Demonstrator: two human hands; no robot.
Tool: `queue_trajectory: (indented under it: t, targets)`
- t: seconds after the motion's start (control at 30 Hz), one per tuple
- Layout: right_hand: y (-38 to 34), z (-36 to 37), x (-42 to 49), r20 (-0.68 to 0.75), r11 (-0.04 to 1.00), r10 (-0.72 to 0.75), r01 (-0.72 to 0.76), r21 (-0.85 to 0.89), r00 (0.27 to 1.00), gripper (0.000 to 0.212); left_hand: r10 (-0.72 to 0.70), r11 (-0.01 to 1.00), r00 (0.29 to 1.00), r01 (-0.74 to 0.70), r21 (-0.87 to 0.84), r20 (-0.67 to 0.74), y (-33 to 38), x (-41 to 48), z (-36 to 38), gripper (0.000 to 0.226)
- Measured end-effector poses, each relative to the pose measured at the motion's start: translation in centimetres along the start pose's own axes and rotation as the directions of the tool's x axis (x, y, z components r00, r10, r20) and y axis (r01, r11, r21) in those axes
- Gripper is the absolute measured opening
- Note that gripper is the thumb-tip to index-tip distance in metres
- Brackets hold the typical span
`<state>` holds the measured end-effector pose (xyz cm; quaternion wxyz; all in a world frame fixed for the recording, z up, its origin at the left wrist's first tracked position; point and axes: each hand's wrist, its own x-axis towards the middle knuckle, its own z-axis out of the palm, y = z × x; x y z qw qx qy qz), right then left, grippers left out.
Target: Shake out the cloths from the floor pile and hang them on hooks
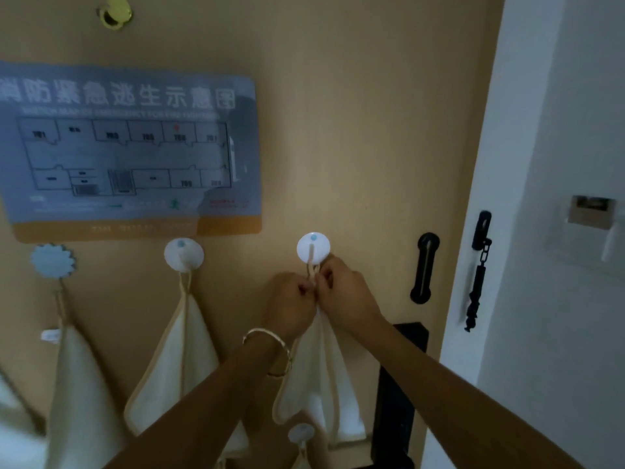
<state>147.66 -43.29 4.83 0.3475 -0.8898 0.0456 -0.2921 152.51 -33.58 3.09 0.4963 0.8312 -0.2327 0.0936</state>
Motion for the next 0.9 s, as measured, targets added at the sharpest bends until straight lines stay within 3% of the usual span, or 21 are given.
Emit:
queue_trajectory:
  t: [0.17,0.3,0.5,0.63,0.73,0.83,0.9]
  targets:
    - [0.6,-0.2,-0.9,0.108,1.0,-0.023,0.024,-0.007,0.994,0.014,-0.013,1.0,1.0,0.013,-0.009,0.026,-0.6,-0.4,0.2,0.024]
    - [1.3,-0.5,-1.6,0.175,0.999,-0.036,0.037,0.001,0.984,0.011,-0.006,0.997,0.998,0.002,0.081,0.057,-0.3,-1.5,-0.2,0.012]
    - [4.5,2.2,-5.3,0.355,0.999,0.012,-0.024,0.029,0.935,0.028,-0.118,0.993,0.989,0.115,0.039,0.085,-0.8,-6.8,0.3,0.03]
    - [5.6,3.7,-8.6,0.447,0.999,0.046,-0.043,-0.016,0.893,0.017,-0.18,0.982,0.977,0.171,0.084,0.112,-2.9,-10.6,0.3,0.035]
    - [5.9,4.0,-10.8,0.499,0.997,0.066,-0.07,-0.01,0.864,0.022,-0.264,0.962,0.949,0.246,0.118,0.174,-3.7,-12.9,-0.5,0.035]
    - [5.6,3.4,-12.5,0.655,0.991,0.13,-0.087,-0.098,0.744,0.026,-0.31,0.945,0.915,0.264,0.195,0.26,-3.9,-14.8,-1.7,0.036]
    - [4.4,2.6,-13.7,0.789,0.973,0.219,-0.071,-0.219,0.574,0.03,-0.34,0.929,0.884,0.264,0.259,0.321,-3.5,-16.0,-2.8,0.035]
